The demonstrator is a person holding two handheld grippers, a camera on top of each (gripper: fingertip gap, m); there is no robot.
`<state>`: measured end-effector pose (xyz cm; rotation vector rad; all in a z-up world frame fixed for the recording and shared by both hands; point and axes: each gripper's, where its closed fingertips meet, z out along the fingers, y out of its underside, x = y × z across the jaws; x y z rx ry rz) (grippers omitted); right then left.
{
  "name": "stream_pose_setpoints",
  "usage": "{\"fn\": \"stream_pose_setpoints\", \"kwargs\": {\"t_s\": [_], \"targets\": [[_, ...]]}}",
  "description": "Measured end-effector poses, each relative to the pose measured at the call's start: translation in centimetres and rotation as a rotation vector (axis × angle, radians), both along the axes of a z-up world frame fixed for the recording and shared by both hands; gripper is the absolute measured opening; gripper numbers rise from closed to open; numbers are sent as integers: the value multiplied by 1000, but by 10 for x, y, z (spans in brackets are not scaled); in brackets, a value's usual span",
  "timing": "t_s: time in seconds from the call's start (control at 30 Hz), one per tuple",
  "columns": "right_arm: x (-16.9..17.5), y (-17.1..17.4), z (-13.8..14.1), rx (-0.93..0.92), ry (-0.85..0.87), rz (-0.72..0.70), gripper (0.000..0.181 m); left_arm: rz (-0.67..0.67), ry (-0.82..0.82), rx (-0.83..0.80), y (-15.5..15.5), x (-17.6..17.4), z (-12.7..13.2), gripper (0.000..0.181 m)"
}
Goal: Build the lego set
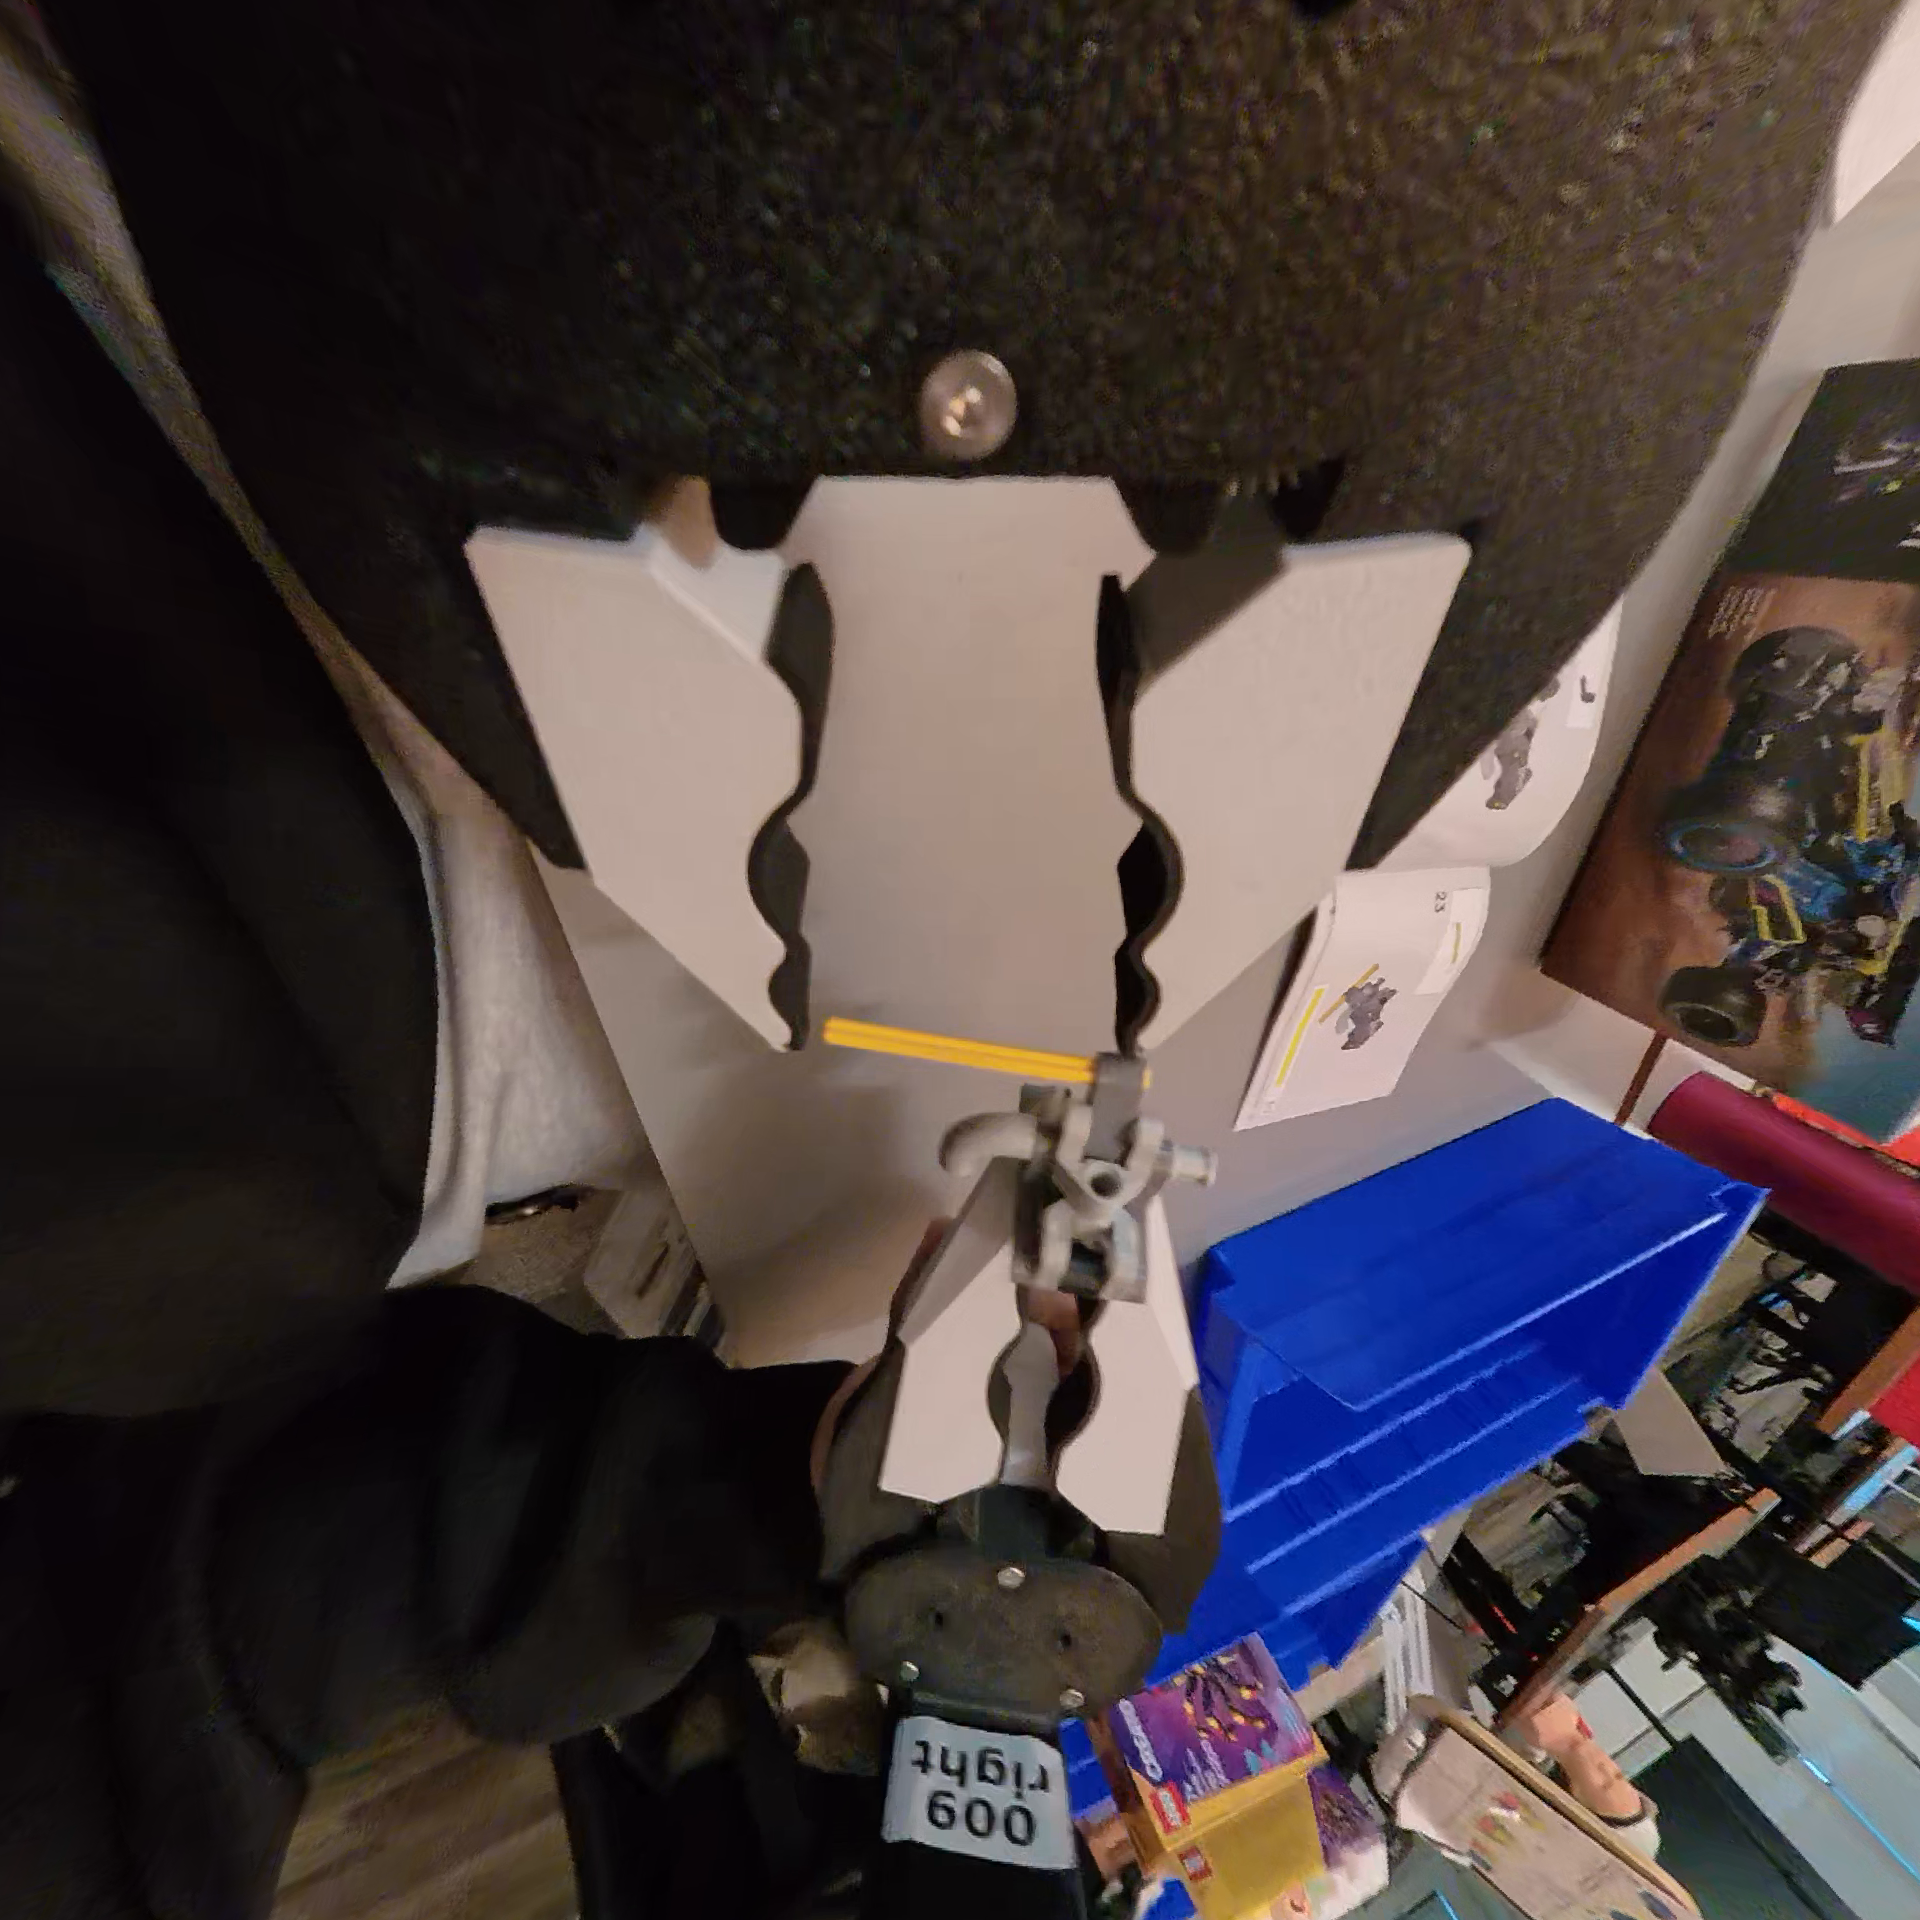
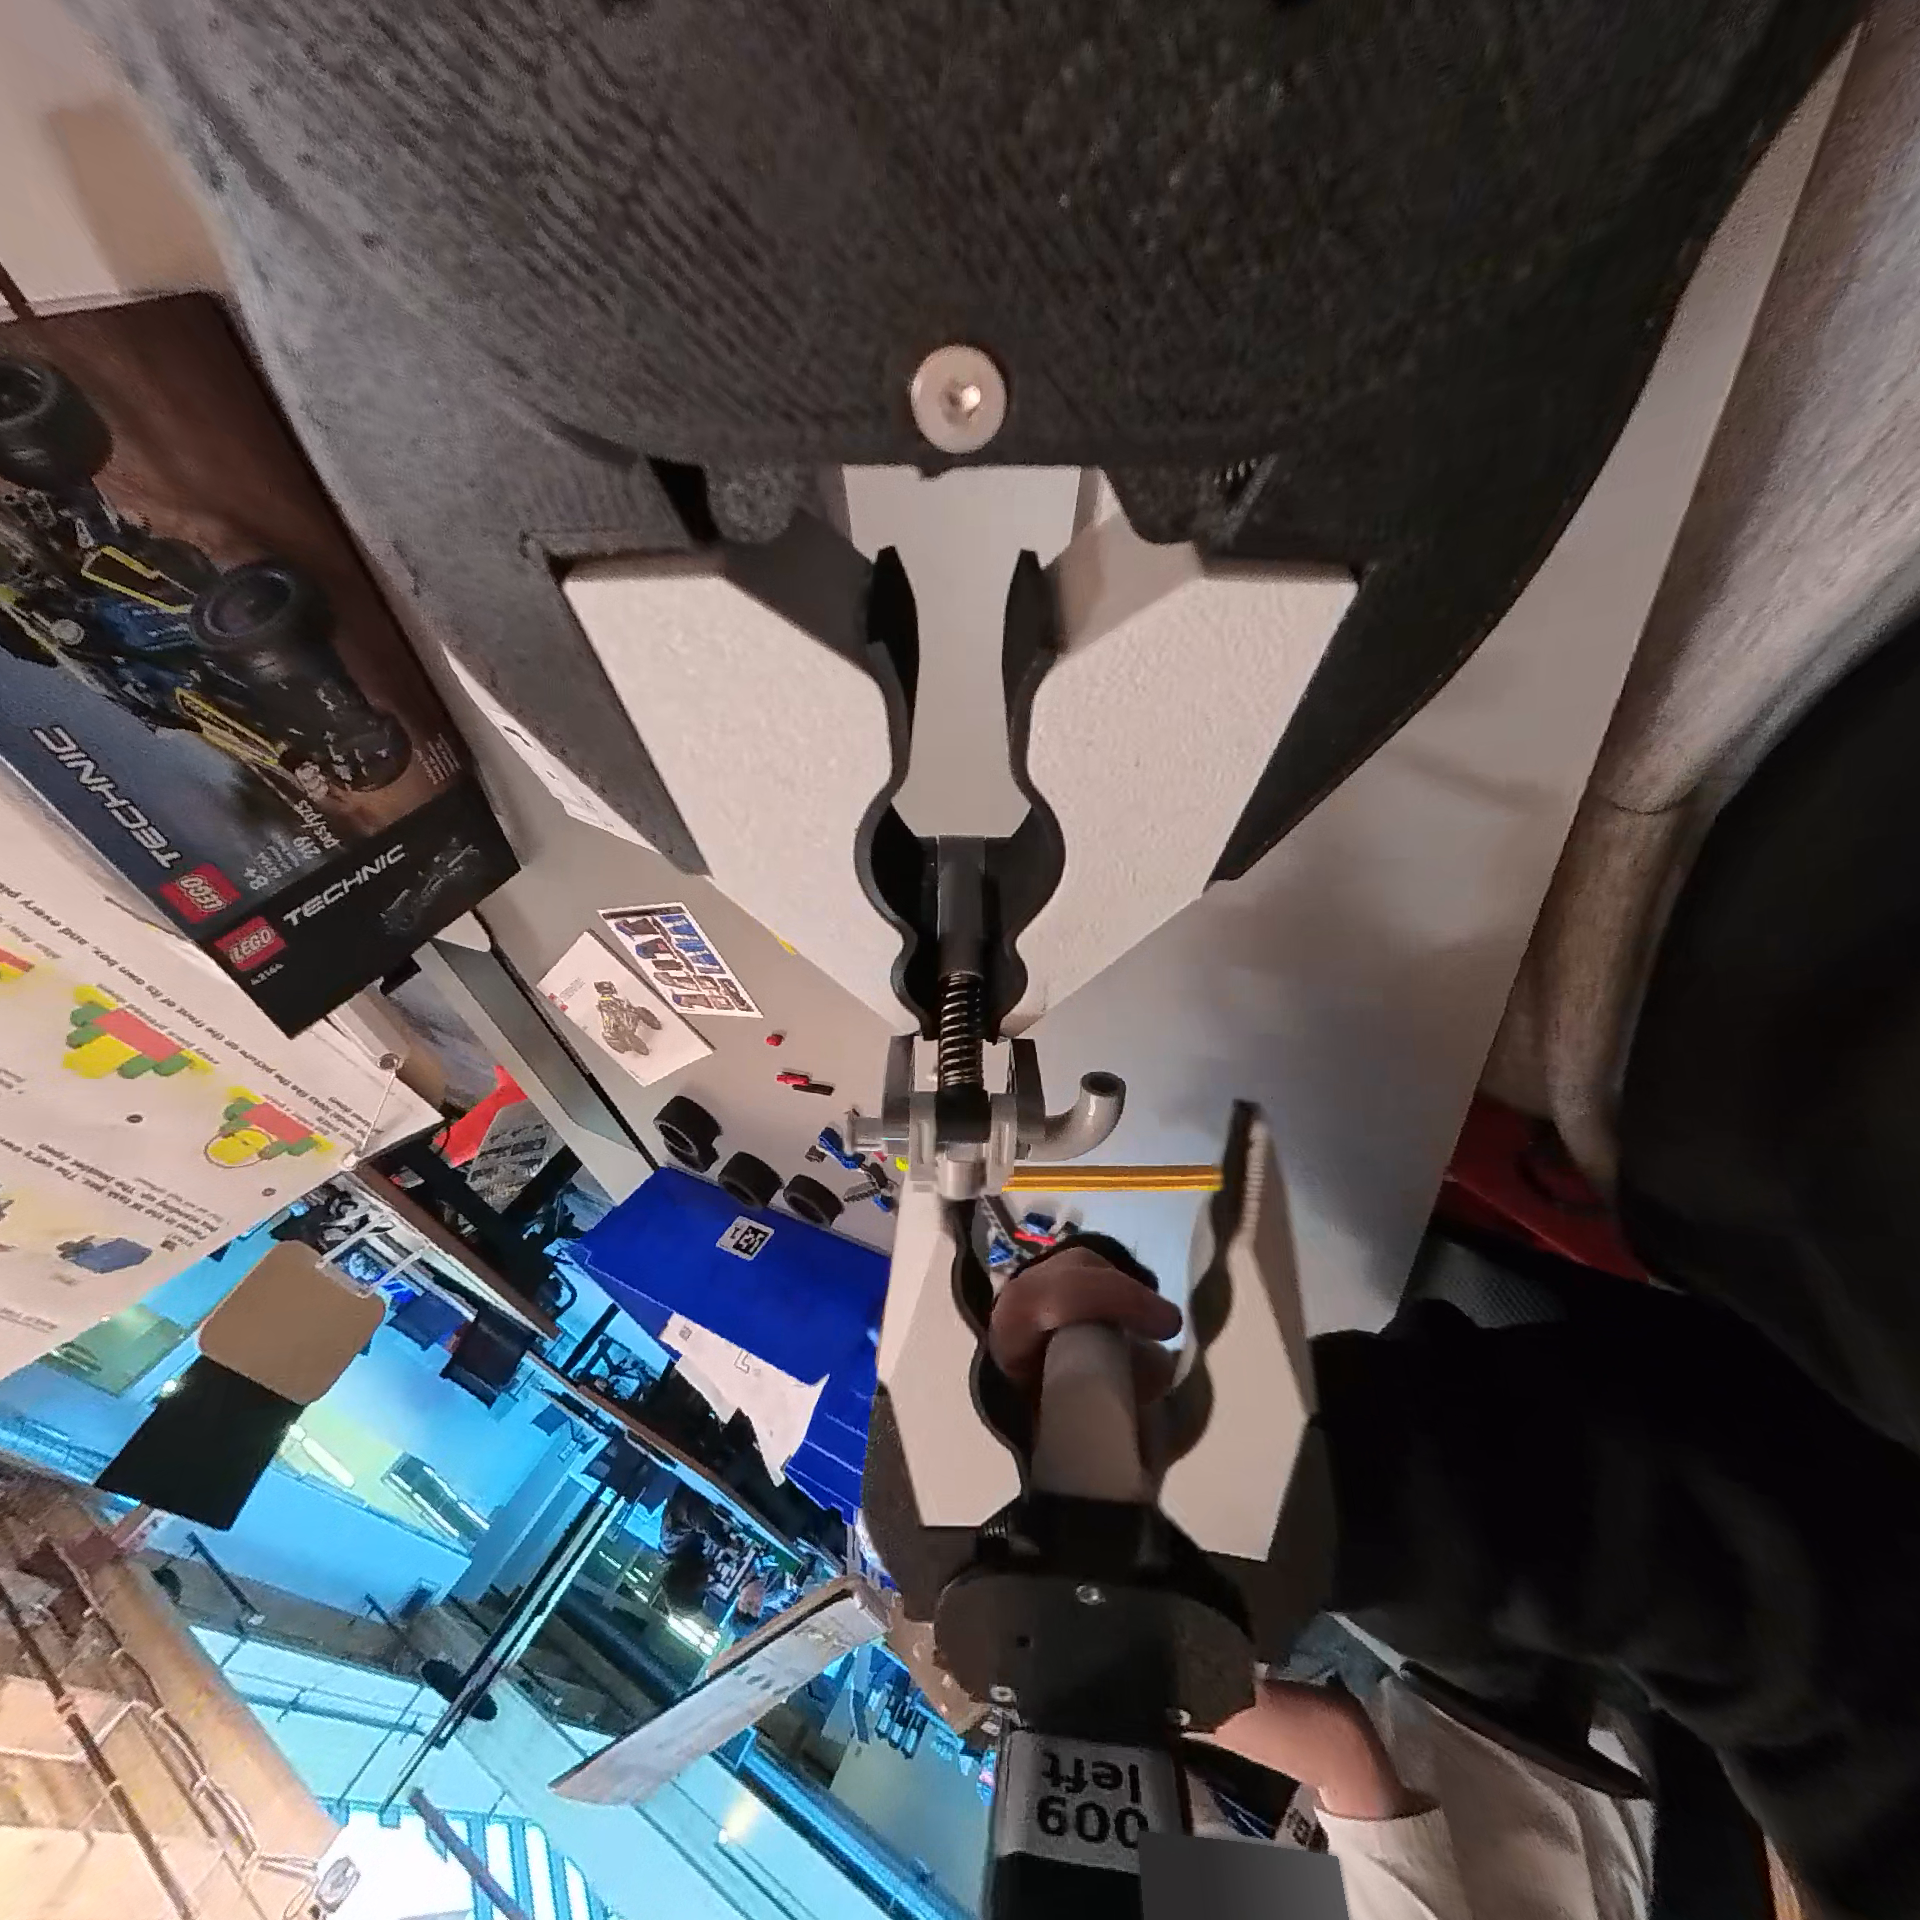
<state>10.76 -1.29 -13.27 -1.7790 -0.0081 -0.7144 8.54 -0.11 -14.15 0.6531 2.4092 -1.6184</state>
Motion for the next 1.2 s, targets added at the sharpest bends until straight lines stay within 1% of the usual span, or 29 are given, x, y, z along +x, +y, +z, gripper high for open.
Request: {"fn": "stream_pose_setpoints", "kwargs": {"t_s": [0.07,0.17,0.27,0.33,0.37,0.4,0.43,0.5,0.6,0.63,0.67,0.73,0.77,0.8,0.87,0.97,1.07,1.2], "targets": [[0,0,2,5,5,-7,5,9,6,-12,-1,2,3,53],[3,-1,-1,-9,16,-26,5,23,-19,-5,-2,5,-1,53],[7,-5,2,15,21,-58,5,3,28,-21,-3,2,1,39],[18,-14,11,54,-2,-138,5,50,55,-88,-6,11,11,29],[18,-15,14,63,-8,-143,5,72,66,-115,-6,15,14,25],[19,-16,14,64,2,-153,5,95,89,-119,-6,19,14,32],[25,-20,14,56,-1,-208,6,115,126,-101,-6,23,11,33],[40,-29,13,42,-33,-329,5,113,220,-70,-8,22,5,44],[53,-35,9,49,-52,-445,5,220,338,-96,-15,38,2,43],[56,-36,7,48,-47,-472,5,269,374,-106,-16,46,1,39],[59,-37,5,45,-41,-502,5,319,400,-131,-17,54,2,30],[64,-37,2,27,-55,-551,5,404,431,-190,-17,68,5,21],[67,-38,1,33,-55,-580,5,468,429,-196,-15,77,3,7],[70,-37,0,43,-52,-613,5,512,421,-198,-14,84,-1,4],[75,-37,-5,55,-45,-685,5,596,365,-205,-13,95,-6,2],[79,-32,-13,118,21,-743,6,698,162,-216,-9,108,-9,1],[79,-32,-12,200,71,-761,6,745,67,-278,-10,110,-3,2],[79,-33,-9,319,133,-724,9,740,-18,-336,-11,107,3,1]]}}
